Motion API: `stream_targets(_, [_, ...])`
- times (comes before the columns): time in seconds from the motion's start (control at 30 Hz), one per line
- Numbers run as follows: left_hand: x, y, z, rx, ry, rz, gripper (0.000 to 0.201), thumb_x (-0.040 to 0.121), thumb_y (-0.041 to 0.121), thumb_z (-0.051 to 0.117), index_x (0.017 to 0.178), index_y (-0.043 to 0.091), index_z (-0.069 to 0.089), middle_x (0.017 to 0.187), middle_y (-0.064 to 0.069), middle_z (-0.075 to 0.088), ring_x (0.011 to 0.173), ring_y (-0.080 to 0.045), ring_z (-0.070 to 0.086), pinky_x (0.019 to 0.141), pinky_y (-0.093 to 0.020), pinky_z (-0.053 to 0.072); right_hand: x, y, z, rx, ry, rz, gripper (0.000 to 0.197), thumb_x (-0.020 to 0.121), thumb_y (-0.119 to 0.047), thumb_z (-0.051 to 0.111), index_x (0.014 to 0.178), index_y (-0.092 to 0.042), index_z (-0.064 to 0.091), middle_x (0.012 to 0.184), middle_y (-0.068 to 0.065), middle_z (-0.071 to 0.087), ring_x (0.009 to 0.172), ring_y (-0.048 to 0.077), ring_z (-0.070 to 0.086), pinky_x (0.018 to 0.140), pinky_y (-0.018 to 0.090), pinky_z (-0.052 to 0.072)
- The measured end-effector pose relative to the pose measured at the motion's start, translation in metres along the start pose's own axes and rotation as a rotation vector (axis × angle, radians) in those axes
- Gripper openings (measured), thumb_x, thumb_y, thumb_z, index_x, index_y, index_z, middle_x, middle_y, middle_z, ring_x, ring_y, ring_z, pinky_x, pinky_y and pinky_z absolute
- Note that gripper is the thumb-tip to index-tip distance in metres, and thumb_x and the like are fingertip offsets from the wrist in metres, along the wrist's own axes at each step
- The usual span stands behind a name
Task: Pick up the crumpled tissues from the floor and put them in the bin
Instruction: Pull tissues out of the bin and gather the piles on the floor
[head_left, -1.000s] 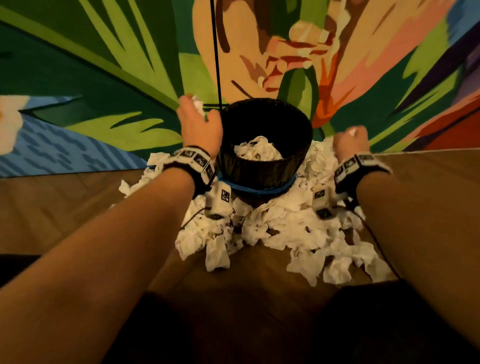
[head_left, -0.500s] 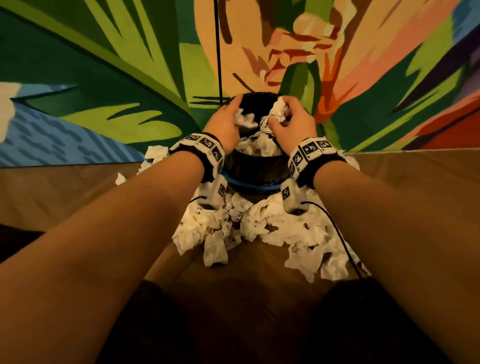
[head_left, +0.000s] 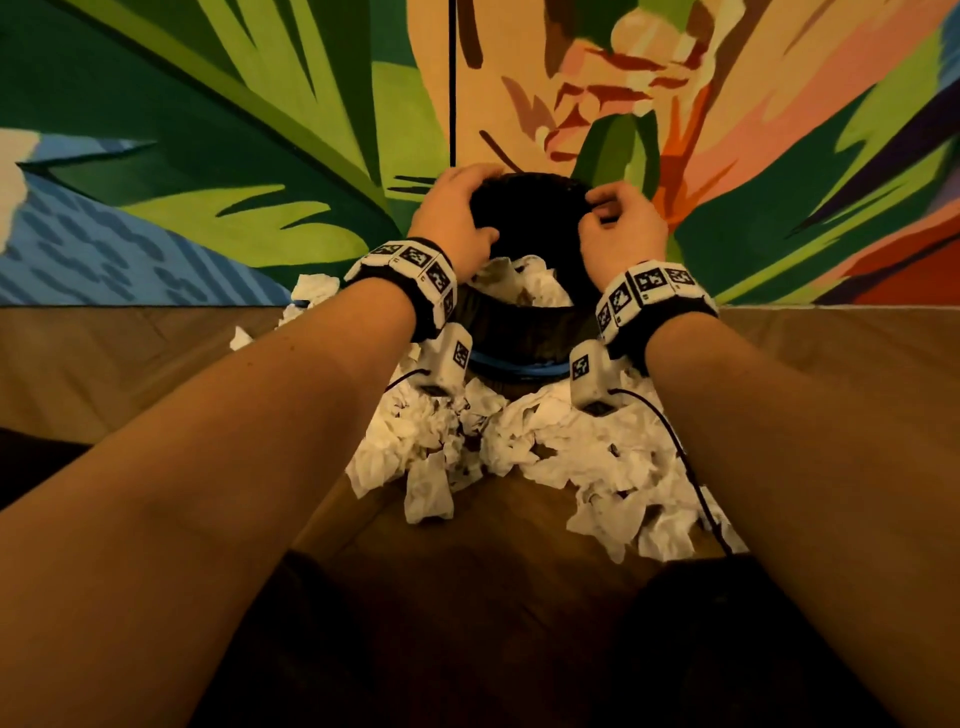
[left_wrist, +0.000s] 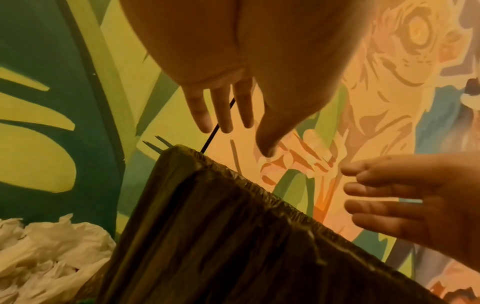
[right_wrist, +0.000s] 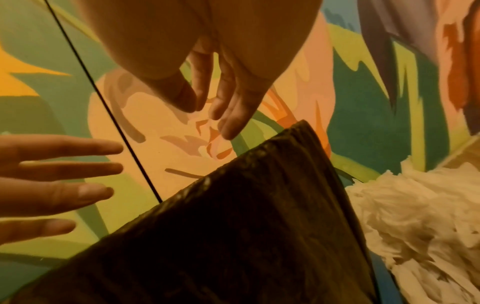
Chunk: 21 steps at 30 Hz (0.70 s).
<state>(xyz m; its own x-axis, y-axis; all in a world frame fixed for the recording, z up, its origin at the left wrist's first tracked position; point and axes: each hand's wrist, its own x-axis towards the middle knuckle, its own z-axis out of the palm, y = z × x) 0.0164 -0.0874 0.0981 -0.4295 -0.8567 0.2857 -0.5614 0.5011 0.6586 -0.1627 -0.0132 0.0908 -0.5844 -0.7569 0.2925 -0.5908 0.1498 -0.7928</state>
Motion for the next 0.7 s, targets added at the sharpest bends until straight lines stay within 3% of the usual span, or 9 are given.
stream_targets(0.07, [0.002, -0.001, -0.003, 0.008, 0.08, 0.025, 0.042, 0.085, 0.015, 0.067, 0.125, 0.025, 0.059, 0.128, -0.001, 0.053, 0.121, -0.018, 0.049, 0.107, -0.034, 0.038, 0.001, 0.007, -0.008, 0.006, 0.09, 0.023, 0.022, 0.084, -0.014, 0.055, 0.105, -0.02, 0.062, 0.1, -0.001, 0.06, 0.074, 0.006, 0.056, 0.075, 0.023, 0.05])
stream_targets(0.17, [0.002, -0.01, -0.007, 0.024, 0.216, 0.017, 0.021, 0.09, 0.021, 0.057, 0.109, 0.022, 0.066, 0.113, -0.002, 0.061, 0.11, -0.019, 0.054, 0.097, -0.031, 0.043, -0.001, 0.029, -0.026, 0.047, 0.311, 0.126, 0.033, 0.082, -0.01, 0.057, 0.114, -0.018, 0.054, 0.118, 0.005, 0.052, 0.088, 0.01, 0.055, 0.08, 0.02, 0.045])
stream_targets(0.3, [-0.013, -0.044, -0.011, -0.053, 0.331, -0.15, 0.022, 0.094, 0.016, 0.047, 0.103, 0.016, 0.067, 0.104, -0.007, 0.066, 0.096, -0.023, 0.061, 0.089, -0.032, 0.048, -0.027, 0.087, -0.046, 0.071, 0.419, 0.481, 0.036, 0.087, -0.007, 0.057, 0.121, -0.013, 0.046, 0.128, 0.012, 0.047, 0.108, 0.024, 0.054, 0.083, 0.026, 0.04])
stream_targets(0.4, [-0.042, -0.082, -0.006, -0.008, 0.297, -0.273, 0.023, 0.096, 0.018, 0.045, 0.106, 0.014, 0.065, 0.1, -0.008, 0.068, 0.086, -0.025, 0.063, 0.076, -0.033, 0.05, -0.063, 0.131, -0.046, -0.071, 0.299, 0.611, 0.031, 0.089, -0.013, 0.055, 0.117, -0.015, 0.043, 0.129, 0.014, 0.047, 0.112, 0.034, 0.054, 0.087, 0.035, 0.043])
stream_targets(0.5, [-0.084, -0.114, 0.011, 0.088, 0.169, -0.429, 0.02, 0.098, 0.025, 0.045, 0.107, 0.018, 0.061, 0.087, -0.003, 0.068, 0.064, -0.016, 0.058, 0.055, -0.025, 0.042, -0.096, 0.148, -0.029, -0.147, 0.114, 0.611, 0.022, 0.092, -0.016, 0.055, 0.109, -0.021, 0.043, 0.119, 0.011, 0.054, 0.091, 0.025, 0.056, 0.074, 0.031, 0.042])
stream_targets(0.6, [-0.131, -0.13, 0.037, 0.199, -0.026, -0.515, 0.017, 0.098, 0.027, 0.045, 0.105, 0.023, 0.061, 0.071, -0.002, 0.064, 0.056, -0.019, 0.058, 0.05, -0.024, 0.041, -0.13, 0.142, -0.001, -0.139, -0.106, 0.517, 0.019, 0.092, -0.018, 0.057, 0.106, -0.022, 0.045, 0.092, 0.003, 0.062, 0.069, 0.013, 0.055, 0.053, 0.022, 0.038])
stream_targets(0.7, [-0.17, -0.132, 0.066, 0.286, -0.264, -0.533, 0.016, 0.096, 0.026, 0.046, 0.103, 0.025, 0.06, 0.077, -0.005, 0.065, 0.061, -0.02, 0.057, 0.055, -0.027, 0.045, -0.162, 0.129, 0.031, -0.161, -0.363, 0.43, 0.016, 0.091, -0.021, 0.057, 0.101, -0.029, 0.047, 0.084, 0.001, 0.061, 0.069, 0.012, 0.059, 0.054, 0.024, 0.046])
